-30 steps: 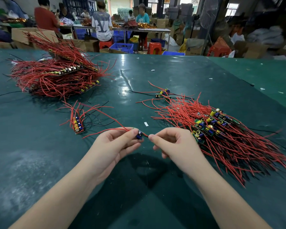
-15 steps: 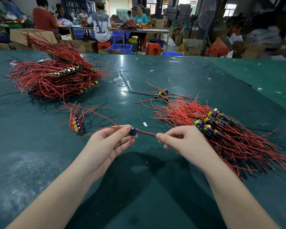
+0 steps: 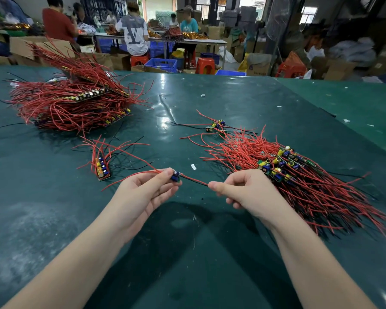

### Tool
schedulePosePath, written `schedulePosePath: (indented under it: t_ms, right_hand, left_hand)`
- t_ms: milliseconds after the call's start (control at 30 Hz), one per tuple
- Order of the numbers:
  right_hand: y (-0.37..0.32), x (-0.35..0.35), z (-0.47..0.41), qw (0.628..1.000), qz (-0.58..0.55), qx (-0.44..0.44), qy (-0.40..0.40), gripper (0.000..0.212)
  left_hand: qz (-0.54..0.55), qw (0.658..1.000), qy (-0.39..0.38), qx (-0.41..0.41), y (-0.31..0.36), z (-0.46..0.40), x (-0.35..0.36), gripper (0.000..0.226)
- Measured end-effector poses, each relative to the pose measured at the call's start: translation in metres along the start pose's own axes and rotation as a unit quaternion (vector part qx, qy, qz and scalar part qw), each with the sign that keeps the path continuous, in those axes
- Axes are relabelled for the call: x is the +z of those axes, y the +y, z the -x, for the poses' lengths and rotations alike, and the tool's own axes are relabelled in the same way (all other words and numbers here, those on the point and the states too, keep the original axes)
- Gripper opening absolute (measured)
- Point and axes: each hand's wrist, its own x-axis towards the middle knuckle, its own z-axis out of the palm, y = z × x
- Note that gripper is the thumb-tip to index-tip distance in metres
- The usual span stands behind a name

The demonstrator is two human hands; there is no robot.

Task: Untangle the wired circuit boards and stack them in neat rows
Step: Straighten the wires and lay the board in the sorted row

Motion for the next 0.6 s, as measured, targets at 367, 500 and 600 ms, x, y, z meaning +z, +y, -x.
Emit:
schedulePosePath:
  t_ms: [367,500,600]
  right_hand:
    - [-0.004,-0.002,0.002,0.999,-0.04,-0.021,-0.01,0.033]
    - [-0.005,-0.008,0.003,0.999,-0.042,-0.027,-0.018,0.033]
    - [-0.006,-0.007,0.002,0.997,-0.058,-0.039,-0.025,0.038]
  left_hand:
    - [0.033,0.999,0.032,-0.003,0.004,-0.007,-0.008,0.023]
    - [0.044,0.998,0.047,-0.003,0.008,-0.01,-0.012,0.014]
    - [0.037,0.998,0.046,-0.01,0.007,-0.01,-0.012,0.015]
